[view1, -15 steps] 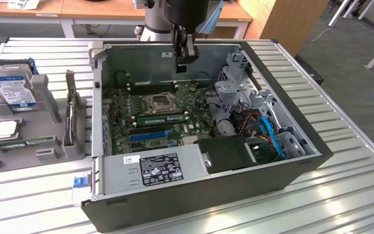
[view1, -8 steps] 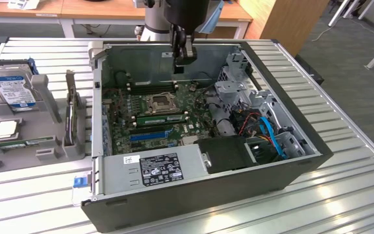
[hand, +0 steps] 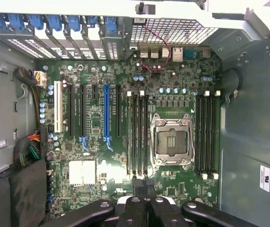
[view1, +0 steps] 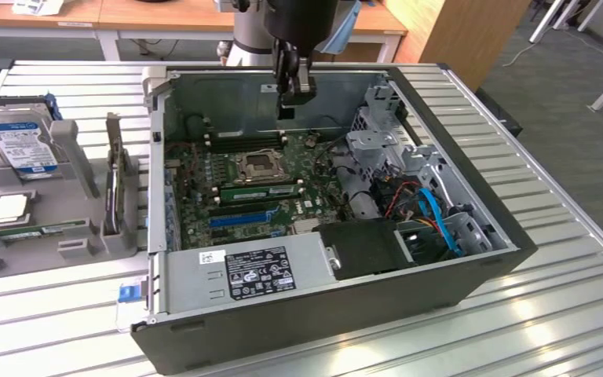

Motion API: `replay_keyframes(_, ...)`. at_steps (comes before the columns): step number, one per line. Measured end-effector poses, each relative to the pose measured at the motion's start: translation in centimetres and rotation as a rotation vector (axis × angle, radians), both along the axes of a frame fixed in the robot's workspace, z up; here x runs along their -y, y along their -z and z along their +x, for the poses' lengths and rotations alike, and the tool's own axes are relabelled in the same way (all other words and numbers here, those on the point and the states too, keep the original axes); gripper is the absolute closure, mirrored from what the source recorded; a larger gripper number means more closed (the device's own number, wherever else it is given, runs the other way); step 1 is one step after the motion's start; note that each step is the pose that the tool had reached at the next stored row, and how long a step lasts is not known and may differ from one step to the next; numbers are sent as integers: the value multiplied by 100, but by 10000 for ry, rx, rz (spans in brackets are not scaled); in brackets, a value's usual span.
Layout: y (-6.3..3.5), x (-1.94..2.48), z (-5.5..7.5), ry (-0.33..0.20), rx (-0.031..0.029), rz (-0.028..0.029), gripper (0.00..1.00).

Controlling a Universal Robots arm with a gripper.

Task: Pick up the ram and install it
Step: 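Press down the ram until it locks into place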

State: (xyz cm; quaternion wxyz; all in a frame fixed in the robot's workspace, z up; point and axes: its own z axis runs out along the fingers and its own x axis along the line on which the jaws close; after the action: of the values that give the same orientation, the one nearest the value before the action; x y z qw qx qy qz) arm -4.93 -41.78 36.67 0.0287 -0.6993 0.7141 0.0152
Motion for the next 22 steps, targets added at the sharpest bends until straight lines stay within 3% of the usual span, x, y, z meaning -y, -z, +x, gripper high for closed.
replay_keyframes(10,15,0,1,31,-110,0,90)
replay_keyframes(22,17,0,-56,32,-113,1,90)
